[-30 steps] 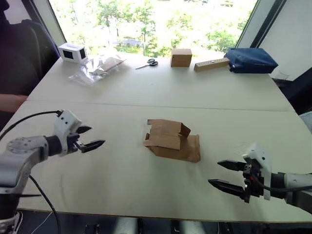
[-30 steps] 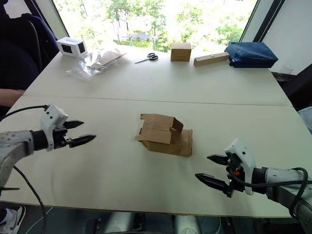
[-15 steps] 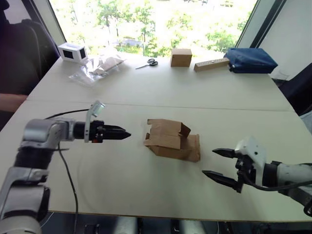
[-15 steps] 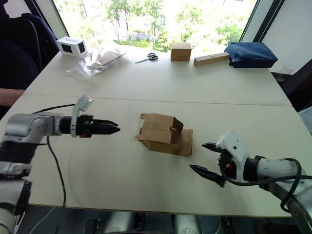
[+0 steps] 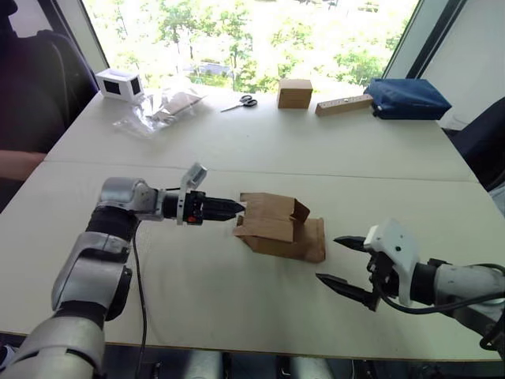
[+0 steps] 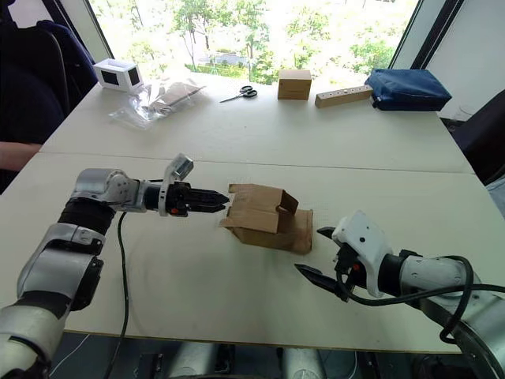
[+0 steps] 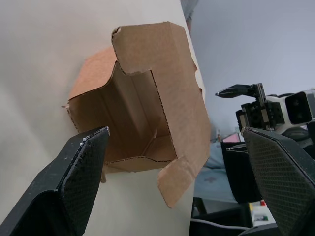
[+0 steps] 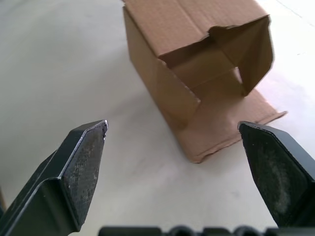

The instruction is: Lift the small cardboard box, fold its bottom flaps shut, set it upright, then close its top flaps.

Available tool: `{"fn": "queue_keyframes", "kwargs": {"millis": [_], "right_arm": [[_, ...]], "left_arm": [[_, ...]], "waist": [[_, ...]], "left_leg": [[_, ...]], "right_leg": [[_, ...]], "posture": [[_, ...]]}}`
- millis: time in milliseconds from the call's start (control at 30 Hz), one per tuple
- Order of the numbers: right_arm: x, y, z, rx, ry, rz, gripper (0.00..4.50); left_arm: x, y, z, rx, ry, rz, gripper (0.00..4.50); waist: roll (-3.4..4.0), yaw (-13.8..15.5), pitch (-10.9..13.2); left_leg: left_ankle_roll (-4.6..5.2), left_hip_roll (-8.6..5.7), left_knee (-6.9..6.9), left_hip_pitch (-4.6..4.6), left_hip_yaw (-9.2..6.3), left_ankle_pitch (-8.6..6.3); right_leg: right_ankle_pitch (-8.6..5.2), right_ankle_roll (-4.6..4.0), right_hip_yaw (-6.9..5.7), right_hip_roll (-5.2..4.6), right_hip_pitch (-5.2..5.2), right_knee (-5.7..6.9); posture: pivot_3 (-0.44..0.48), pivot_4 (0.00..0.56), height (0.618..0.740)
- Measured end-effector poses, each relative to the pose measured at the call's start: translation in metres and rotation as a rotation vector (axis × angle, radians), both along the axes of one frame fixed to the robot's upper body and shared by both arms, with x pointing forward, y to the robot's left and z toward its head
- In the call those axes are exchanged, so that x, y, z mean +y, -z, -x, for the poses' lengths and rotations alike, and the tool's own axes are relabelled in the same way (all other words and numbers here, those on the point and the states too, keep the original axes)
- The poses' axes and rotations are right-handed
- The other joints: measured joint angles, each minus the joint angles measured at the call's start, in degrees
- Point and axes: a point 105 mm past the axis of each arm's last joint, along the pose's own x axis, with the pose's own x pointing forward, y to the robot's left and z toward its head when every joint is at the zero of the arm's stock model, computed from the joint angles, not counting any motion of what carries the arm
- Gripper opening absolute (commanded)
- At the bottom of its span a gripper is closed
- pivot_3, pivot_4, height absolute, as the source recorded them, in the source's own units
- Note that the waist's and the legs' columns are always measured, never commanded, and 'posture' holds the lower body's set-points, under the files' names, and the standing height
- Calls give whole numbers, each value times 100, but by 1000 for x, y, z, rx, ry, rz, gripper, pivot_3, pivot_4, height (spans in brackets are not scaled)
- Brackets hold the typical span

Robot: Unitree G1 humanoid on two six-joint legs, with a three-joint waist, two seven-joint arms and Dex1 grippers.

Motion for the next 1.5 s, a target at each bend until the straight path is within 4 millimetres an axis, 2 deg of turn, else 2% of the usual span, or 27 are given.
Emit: {"fn": "queue_keyframes", "kwargs": {"millis": [200,400,600,700,867,967,1000,1200,1300,1400,1433,1500], "right_arm": [[-4,-3,2,7,18,-10,4479],[-9,11,15,64,29,32,4479],[-8,8,13,41,25,27,4479],[-8,8,13,40,29,26,4500],[-6,5,12,20,36,21,4500],[-5,4,11,12,34,16,4500],[-5,3,11,12,33,15,4500],[-3,3,12,18,39,-13,4500],[-2,-1,10,3,66,-73,4500],[-2,-25,-6,-63,152,-331,4500],[-3,-42,-15,-107,180,-464,4500],[-9,-72,-29,-199,215,-608,4500]], "left_arm": [[-14,5,-1,18,38,4,4435],[-28,6,-1,40,73,38,4435],[-42,3,-3,21,106,53,4435],[-45,5,-4,12,111,52,3725],[-47,10,-4,18,109,48,1814],[-51,10,-3,20,118,56,433],[-51,9,-3,18,117,64,128],[-52,-5,-5,-75,142,117,44],[-46,-10,-6,-126,130,150,44],[-34,-22,-6,-215,84,191,44],[-30,-32,-7,-295,61,203,44],[-30,-55,-4,-446,54,216,44]], "waist": [[0,1,0],[-2,4,0],[-2,-1,0],[-2,-1,0],[-2,0,0],[-2,1,0],[-2,2,0],[-2,1,0],[-2,-7,-1],[-4,-39,1],[-3,-51,1],[2,-38,2]], "left_leg": [[1,-2,1,-2,0,0],[3,-5,4,-6,-1,-1],[5,-4,4,-6,-2,-3],[5,-4,4,-6,-2,-3],[5,-4,5,-8,-3,-3],[5,-4,5,-8,-3,-3],[5,-5,5,-8,-3,-3],[5,-4,5,-8,-3,-3],[5,-3,5,-7,-3,-3],[4,4,4,-4,-2,-2],[1,5,5,-3,-2,-1],[-3,2,4,-5,-1,1]], "right_leg": [[2,4,-1,-4,0,1],[2,3,-1,-6,-1,0],[4,7,-2,-5,-3,0],[4,7,-2,-6,-3,0],[5,9,-2,-7,-3,0],[6,11,-2,-7,-3,0],[6,11,-2,-8,-3,0],[6,11,-2,-9,-3,0],[7,13,-1,-9,-4,3],[11,16,-2,-14,-6,10],[13,15,-1,-19,-9,16],[13,14,1,-35,-11,18]], "posture": [[0,150,740],[0,150,740],[0,150,740],[0,150,740],[0,150,740],[0,150,740],[0,150,740],[0,150,740],[0,150,740],[0,150,740],[0,150,740],[0,150,740]]}}
